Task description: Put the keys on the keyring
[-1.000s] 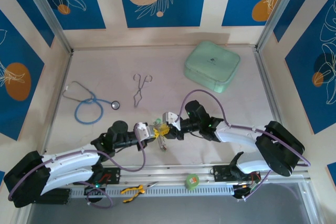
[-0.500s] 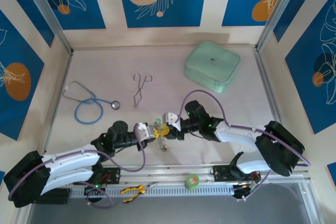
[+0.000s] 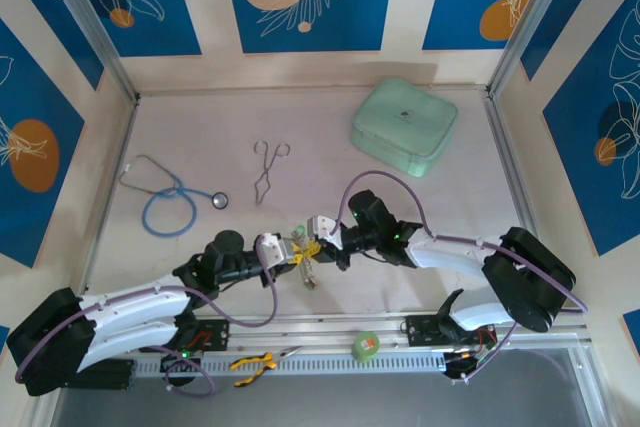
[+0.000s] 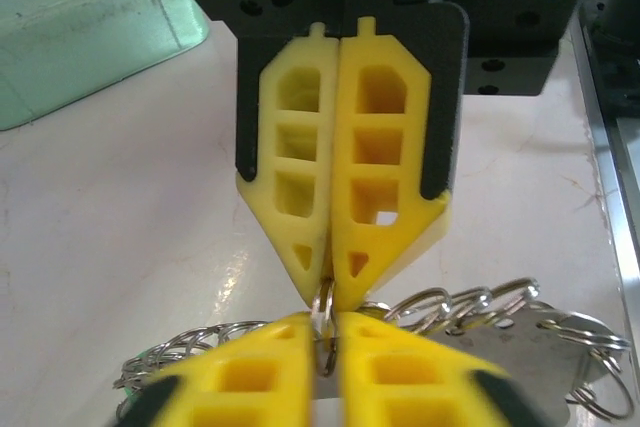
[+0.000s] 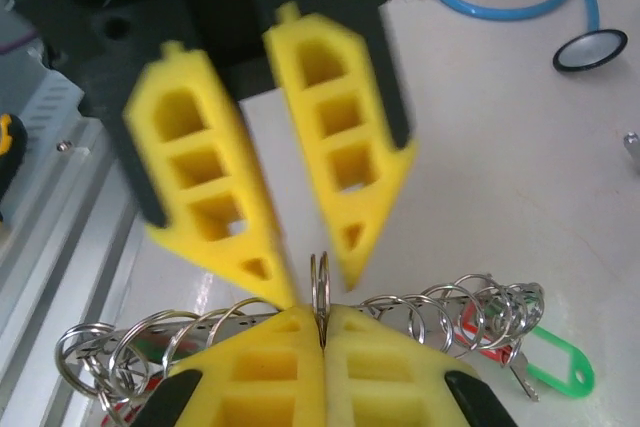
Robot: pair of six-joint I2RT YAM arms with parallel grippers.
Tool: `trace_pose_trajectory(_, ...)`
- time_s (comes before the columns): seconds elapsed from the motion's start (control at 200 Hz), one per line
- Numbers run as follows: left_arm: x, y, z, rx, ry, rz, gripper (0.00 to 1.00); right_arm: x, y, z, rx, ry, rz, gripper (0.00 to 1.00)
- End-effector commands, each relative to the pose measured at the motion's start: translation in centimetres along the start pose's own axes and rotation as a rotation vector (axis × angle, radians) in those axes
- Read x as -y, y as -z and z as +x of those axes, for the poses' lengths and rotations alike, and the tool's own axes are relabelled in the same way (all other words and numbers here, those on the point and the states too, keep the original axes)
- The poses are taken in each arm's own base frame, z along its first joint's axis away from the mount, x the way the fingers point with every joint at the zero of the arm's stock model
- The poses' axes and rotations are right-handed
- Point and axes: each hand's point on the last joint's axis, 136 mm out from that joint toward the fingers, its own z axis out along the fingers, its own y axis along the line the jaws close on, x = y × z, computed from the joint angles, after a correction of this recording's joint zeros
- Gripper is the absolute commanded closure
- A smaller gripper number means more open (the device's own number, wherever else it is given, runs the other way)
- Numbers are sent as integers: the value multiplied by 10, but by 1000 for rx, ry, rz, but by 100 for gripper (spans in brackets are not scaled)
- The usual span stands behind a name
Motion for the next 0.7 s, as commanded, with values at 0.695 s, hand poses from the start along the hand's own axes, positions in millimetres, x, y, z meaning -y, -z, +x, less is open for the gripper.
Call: trace_pose_trajectory(0.695,0,-3,-16,24,-35,2,100,0,21,-23,-18,51,20,72)
